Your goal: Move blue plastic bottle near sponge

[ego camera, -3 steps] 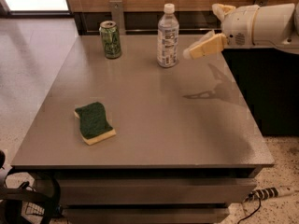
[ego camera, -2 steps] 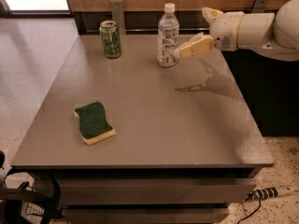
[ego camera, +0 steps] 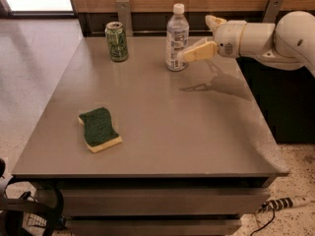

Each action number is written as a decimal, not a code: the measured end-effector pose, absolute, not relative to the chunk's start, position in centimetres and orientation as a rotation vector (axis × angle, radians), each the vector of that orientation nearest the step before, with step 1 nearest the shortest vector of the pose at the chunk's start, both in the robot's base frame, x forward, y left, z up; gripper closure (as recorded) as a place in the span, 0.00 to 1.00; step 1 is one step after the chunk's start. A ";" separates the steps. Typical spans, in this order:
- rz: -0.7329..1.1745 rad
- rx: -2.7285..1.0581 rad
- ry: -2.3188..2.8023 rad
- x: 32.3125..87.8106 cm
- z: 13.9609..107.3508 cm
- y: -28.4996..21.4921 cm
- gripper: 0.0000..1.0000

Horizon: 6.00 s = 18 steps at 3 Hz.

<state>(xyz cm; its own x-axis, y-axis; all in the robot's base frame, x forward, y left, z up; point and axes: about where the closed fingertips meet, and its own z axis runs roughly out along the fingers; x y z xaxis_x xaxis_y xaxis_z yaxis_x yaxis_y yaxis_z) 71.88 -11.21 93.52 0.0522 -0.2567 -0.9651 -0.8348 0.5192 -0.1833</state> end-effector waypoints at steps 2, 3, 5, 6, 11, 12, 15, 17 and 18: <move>0.712 -0.930 1.490 74.4 91.5 -8.2 0.02; 0.738 -0.939 1.455 75.1 91.7 -6.1 0.41; 0.754 -0.949 1.434 75.3 91.8 -4.8 0.95; 0.757 -0.951 1.433 75.3 91.8 -4.6 1.00; 0.848 -0.878 1.414 60.8 96.9 -6.1 1.00; 0.883 -0.875 1.453 57.1 94.2 -5.6 1.00; 0.994 -1.096 1.323 49.7 91.0 2.1 1.00; 0.885 -1.081 1.275 50.2 93.3 0.6 1.00; 0.800 -1.049 1.236 52.0 96.2 -1.3 1.00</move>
Offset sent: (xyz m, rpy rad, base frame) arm 0.0368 0.0361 -0.0282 0.1515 0.0887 0.0518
